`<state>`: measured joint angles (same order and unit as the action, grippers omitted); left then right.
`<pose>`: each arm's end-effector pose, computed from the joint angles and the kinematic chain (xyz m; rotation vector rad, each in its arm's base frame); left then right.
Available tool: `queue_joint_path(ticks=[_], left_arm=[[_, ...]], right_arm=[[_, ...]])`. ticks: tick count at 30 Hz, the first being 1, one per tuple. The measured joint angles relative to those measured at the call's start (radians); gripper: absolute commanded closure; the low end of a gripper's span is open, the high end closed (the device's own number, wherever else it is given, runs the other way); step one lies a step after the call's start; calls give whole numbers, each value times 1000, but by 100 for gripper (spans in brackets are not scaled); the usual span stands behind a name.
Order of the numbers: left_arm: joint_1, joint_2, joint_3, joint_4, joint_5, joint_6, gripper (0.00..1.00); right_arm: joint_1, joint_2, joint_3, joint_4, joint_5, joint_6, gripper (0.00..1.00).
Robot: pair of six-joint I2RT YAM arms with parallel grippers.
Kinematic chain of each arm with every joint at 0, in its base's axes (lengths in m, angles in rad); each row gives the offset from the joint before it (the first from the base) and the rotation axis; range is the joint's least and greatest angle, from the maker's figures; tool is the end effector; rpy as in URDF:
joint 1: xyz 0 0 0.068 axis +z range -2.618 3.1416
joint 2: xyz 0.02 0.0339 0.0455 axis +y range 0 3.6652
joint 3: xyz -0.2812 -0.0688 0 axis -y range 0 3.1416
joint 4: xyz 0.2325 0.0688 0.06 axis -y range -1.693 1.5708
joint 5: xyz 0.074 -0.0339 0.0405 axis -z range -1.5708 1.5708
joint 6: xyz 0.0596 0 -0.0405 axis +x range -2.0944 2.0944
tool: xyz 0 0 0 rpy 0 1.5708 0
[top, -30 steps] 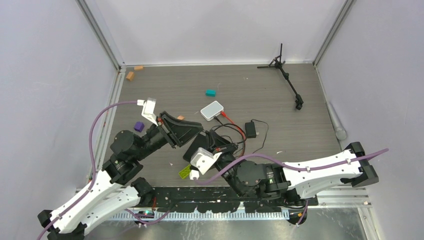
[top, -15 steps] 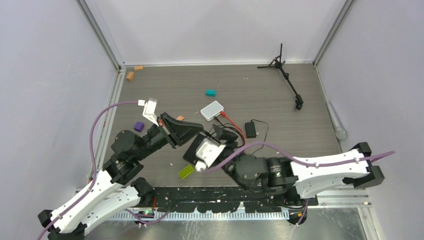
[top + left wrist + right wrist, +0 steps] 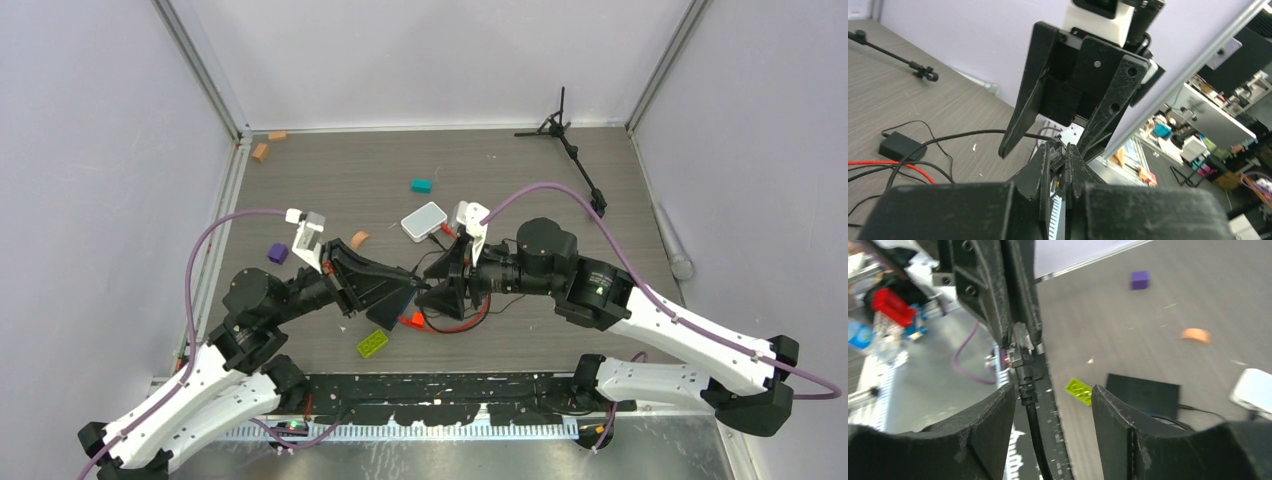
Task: Insert the plug into the switch port
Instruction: Pick up the connector from the center of the board.
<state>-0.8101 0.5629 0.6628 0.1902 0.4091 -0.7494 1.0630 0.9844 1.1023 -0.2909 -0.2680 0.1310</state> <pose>0.0730 -0.1111 0.3833 0.4419 1.4190 -1.5622 0.0921 0.1979 0.4120 -1.0236 1.5664 1.0857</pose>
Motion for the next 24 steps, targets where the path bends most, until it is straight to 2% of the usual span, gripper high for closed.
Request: queue_joint_path(ticks=[4, 10, 20, 24], left_arm=[[-2, -12, -6, 3, 61, 30, 100], [-2, -18, -6, 7, 153, 92, 100], [-2, 16, 25, -8, 287, 154, 100], [-2, 13, 32, -8, 306, 157, 100]], right_arm=[[0, 0, -41, 34, -139, 62, 34], [0, -9, -47, 79, -243, 110, 39], [0, -16, -48, 142, -323, 171, 54], [0, -16, -54, 151, -333, 182, 64]])
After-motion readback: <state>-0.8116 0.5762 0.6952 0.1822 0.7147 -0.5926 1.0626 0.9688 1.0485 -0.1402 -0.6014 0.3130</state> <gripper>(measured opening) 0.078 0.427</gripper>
